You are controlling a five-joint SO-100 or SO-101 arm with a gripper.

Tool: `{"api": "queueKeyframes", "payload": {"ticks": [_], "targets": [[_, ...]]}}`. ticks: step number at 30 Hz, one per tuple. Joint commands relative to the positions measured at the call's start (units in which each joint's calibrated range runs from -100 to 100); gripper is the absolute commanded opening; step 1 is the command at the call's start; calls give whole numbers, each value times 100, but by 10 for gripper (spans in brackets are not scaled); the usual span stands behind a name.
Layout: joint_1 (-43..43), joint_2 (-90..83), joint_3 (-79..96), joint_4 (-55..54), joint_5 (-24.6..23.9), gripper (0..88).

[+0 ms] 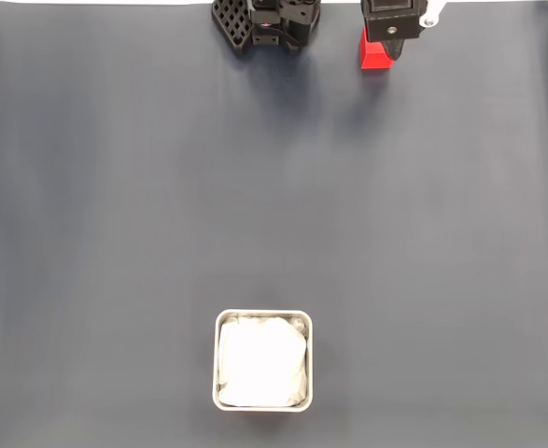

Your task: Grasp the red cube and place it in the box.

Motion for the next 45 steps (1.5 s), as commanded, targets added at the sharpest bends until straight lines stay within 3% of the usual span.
{"api": "queueKeyframes", "payload": {"ticks": [1,45], "targets": [[26,104,33,-218,0,365],[-286,-52,1256,-1152,-176,360]]}}
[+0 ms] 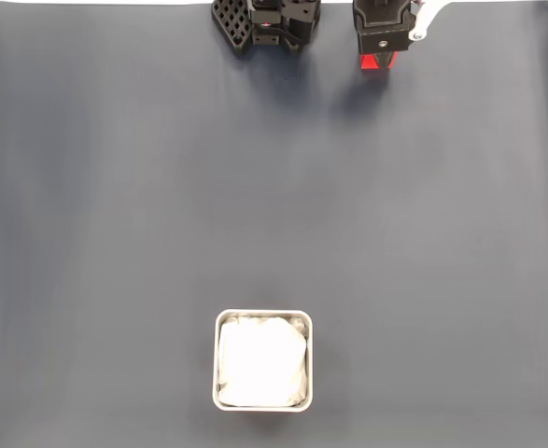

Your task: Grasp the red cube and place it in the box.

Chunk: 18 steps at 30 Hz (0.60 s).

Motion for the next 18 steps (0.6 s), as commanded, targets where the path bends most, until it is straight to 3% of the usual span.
{"api": "queueKeyframes", "payload": {"ticks": [1,12,18], "targets": [[-49,-121,17,-143,-63,360],[-42,-138,90,-233,-63,349],[-27,-182,81,-249,-68,214]]}}
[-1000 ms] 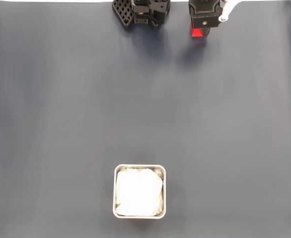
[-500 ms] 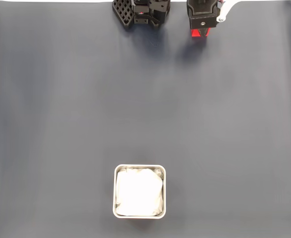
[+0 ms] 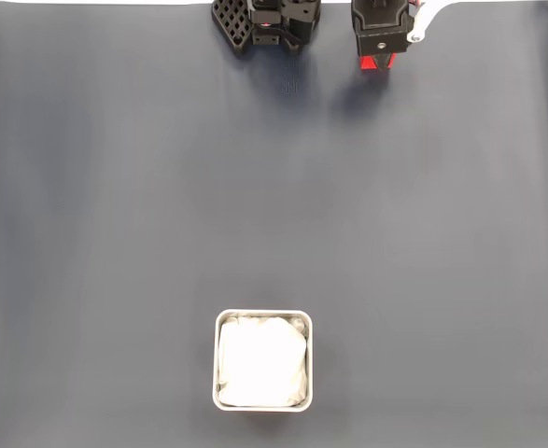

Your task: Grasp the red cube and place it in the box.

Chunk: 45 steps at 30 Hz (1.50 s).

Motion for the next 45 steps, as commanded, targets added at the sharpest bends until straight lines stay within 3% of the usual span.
{"api": "queueKeyframes", "payload": {"ticks": [1,12,33,45], "targets": [[-27,-190,-36,-154,-68,180],[-13,-216,-82,-219,-59,20],[58,-104,-192,-244,-107,7],[448,641,-1423,-227,-357,5]]}}
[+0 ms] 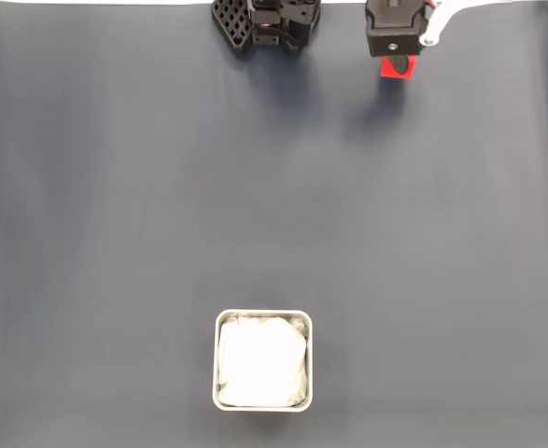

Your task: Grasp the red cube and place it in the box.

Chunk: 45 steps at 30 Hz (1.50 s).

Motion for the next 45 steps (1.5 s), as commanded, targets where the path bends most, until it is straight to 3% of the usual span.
{"api": "queueKeyframes", "payload": {"ticks": [1,45], "targets": [[194,224,-620,-84,-68,4],[2978,3093,-5072,-76,-132,2]]}}
